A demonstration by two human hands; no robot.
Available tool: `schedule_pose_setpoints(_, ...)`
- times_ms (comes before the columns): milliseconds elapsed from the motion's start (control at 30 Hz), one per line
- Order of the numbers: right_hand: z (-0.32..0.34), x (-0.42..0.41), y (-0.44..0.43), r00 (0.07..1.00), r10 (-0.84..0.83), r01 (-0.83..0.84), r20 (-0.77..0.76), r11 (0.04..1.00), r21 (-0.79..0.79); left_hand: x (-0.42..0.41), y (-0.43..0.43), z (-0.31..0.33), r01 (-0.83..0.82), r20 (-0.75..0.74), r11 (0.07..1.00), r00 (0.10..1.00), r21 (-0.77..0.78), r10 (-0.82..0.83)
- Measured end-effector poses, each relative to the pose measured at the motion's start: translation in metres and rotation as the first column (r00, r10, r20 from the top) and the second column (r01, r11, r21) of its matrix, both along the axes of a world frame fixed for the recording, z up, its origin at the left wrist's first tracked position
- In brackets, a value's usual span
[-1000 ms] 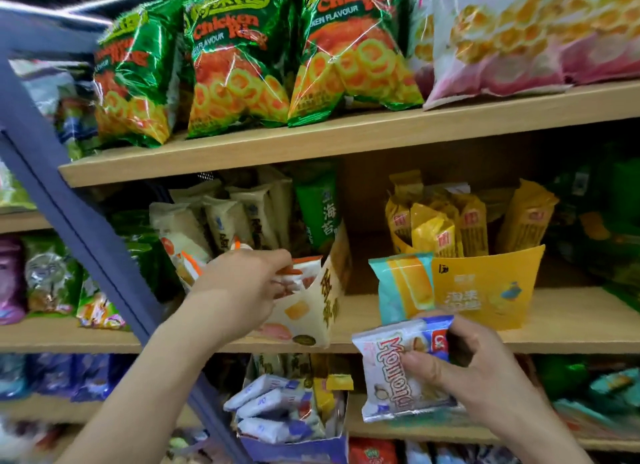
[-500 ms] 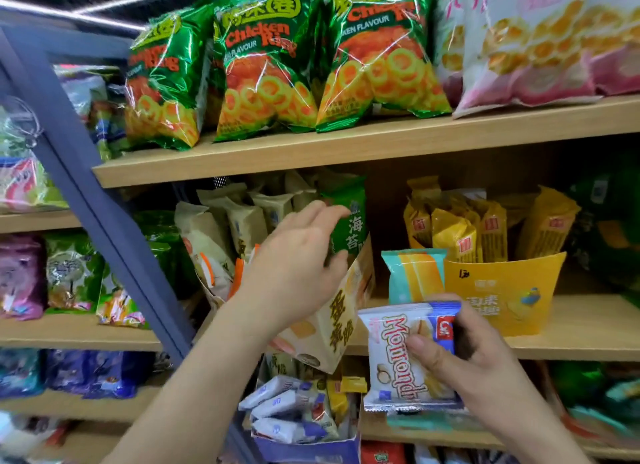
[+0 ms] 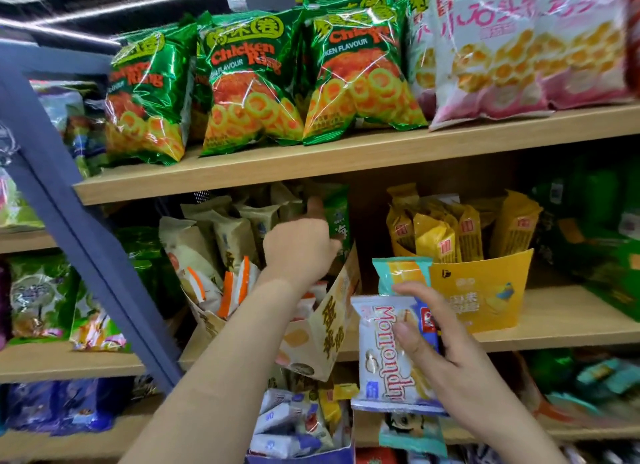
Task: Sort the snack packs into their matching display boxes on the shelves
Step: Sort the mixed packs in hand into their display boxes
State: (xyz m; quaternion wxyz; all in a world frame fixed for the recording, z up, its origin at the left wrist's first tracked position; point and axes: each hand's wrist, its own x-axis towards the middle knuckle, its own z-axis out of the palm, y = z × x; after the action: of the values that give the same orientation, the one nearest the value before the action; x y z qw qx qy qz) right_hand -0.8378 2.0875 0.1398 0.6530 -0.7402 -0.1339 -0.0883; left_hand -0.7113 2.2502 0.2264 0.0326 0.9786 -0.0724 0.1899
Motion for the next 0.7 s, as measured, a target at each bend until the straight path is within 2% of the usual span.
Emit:
schedule_pose_setpoints(100, -0.003, 0.005, 0.001, 0.993, -0.098, 0.105, 0.059, 0.985, -0.140, -0.009, 0.007, 0.001, 0.039, 0.054, 0.995, 0.998, -0.087, -0.034)
schedule_pose_setpoints(200, -0.003, 0.007, 0.005, 0.987, -0.153, 0.159, 0.053, 0.978, -0.132, -0.021, 0.012, -0.002, 0.150, 0.151, 0.969, 0.981, -0.197, -0.121)
schedule_pose_setpoints(267, -0.001, 0.008, 0.009, 0.982, -0.184, 0.188, 0.044, 0.977, -0.098, -0.033, 0.013, -0.005, 0.251, 0.271, 0.933, 0.945, -0.256, -0.180)
schedule_pose_setpoints(333, 0.002, 0.008, 0.011, 0.980, -0.200, 0.201, 0.022, 0.979, -0.046, -0.046, 0.017, -0.005, 0.398, 0.425, 0.882, 0.865, -0.253, -0.268)
schedule_pose_setpoints(400, 0.003, 0.008, 0.012, 0.975, -0.221, 0.222, 0.018, 0.975, -0.025, -0.061, 0.022, -0.005, 0.553, 0.561, 0.807, 0.743, -0.206, -0.366)
schedule_pose_setpoints(533, 0.016, -0.003, 0.004, 0.954, -0.290, 0.295, 0.072, 0.954, -0.055, -0.093, 0.029, -0.006, 0.745, 0.696, 0.665, 0.501, -0.045, -0.514)
schedule_pose_setpoints(600, 0.026, -0.011, -0.003, 0.954, -0.283, 0.293, 0.099, 0.950, -0.105, -0.107, 0.028, -0.005, 0.796, 0.714, 0.605, 0.440, -0.029, -0.545)
schedule_pose_setpoints(700, 0.039, -0.026, -0.014, 0.923, -0.343, 0.382, 0.177, 0.874, -0.299, -0.120, 0.018, -0.002, 0.835, 0.706, 0.549, 0.413, -0.041, -0.575)
